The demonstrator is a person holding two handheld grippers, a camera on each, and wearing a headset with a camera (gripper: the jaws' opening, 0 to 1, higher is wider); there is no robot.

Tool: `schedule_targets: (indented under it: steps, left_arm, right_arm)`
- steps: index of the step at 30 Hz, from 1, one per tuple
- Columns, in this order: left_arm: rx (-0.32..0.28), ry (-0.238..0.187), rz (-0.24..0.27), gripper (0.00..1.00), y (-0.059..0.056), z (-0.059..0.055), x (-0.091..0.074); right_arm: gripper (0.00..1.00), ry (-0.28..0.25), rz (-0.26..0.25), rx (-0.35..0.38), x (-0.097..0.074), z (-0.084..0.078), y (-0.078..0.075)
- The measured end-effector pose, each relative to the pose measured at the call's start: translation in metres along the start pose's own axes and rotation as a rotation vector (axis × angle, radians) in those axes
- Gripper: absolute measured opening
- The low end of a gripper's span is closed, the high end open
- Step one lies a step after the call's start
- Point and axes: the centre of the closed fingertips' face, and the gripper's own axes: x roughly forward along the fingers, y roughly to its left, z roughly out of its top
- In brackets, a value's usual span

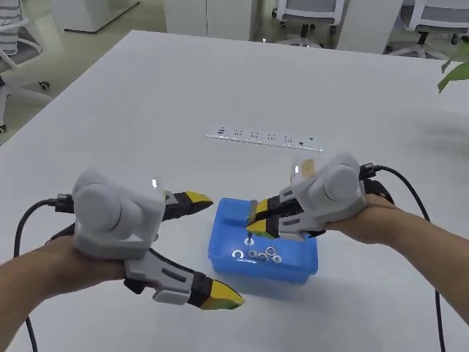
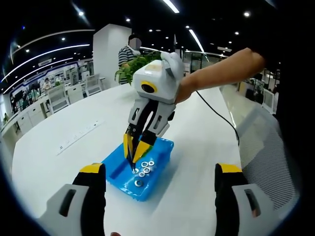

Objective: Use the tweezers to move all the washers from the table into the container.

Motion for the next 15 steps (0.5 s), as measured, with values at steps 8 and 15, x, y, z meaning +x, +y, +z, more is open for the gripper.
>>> schedule_targets:
  steps: [8, 15]
  left_arm:
    - [0.006, 0.0, -0.012, 0.94, 0.004, 0.002, 0.005]
    - [0.029, -0.01, -0.026, 0.77, 0.013, 0.008, 0.012]
  right_arm:
    - [0.08, 0.012, -0.007, 0.005, 0.002, -0.009, -0.002]
    - [0.08, 0.025, -0.005, -0.003, 0.003, -0.016, -0.002]
